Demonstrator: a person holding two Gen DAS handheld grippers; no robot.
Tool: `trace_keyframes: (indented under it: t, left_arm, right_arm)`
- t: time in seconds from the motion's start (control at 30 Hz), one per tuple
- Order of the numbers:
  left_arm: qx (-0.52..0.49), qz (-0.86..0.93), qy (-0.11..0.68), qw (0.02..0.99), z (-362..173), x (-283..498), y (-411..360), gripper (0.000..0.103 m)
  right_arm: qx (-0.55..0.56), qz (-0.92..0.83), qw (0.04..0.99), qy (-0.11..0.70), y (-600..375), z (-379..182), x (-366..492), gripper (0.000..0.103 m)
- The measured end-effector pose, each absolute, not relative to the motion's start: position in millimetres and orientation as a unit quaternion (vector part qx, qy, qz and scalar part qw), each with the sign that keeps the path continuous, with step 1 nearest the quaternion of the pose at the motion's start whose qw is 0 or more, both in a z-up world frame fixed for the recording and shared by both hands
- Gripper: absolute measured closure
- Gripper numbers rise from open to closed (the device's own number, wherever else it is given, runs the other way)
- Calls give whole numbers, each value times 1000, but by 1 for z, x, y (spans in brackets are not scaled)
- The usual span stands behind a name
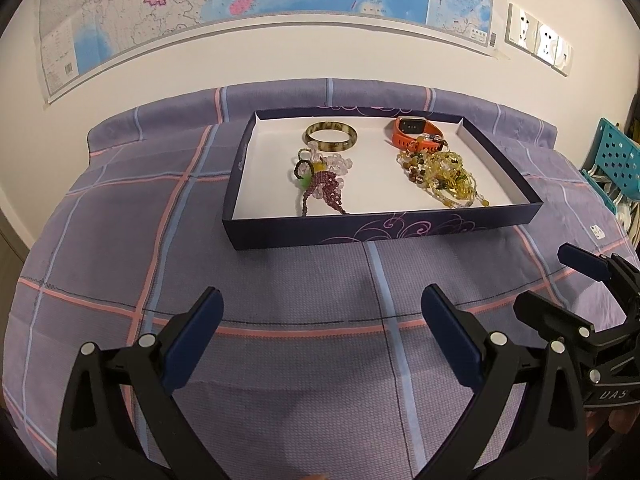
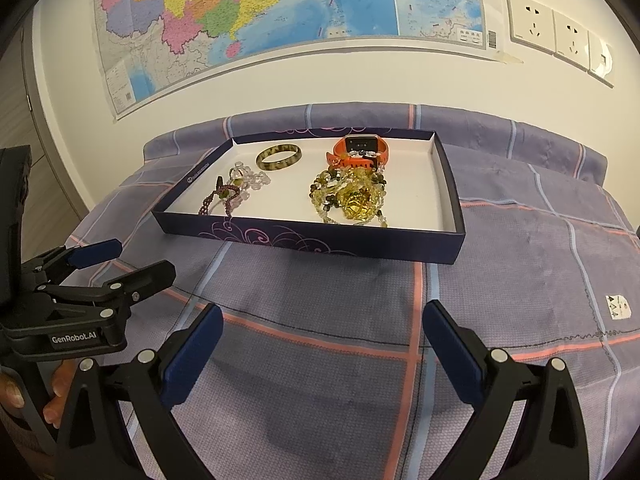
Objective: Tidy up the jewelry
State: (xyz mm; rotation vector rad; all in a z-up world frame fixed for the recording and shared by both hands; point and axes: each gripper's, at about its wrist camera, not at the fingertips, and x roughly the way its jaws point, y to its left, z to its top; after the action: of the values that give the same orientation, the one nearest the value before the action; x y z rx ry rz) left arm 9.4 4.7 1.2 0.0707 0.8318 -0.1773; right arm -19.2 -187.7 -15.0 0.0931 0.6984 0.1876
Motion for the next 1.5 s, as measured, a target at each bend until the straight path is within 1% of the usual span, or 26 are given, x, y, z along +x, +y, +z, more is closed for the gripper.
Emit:
trace_keyframes:
  t: [1.5]
  left_arm:
    - [34, -87, 410, 907, -1, 10, 3, 5]
  right_arm:
    - [46, 93, 933, 345, -189, -16, -18, 7]
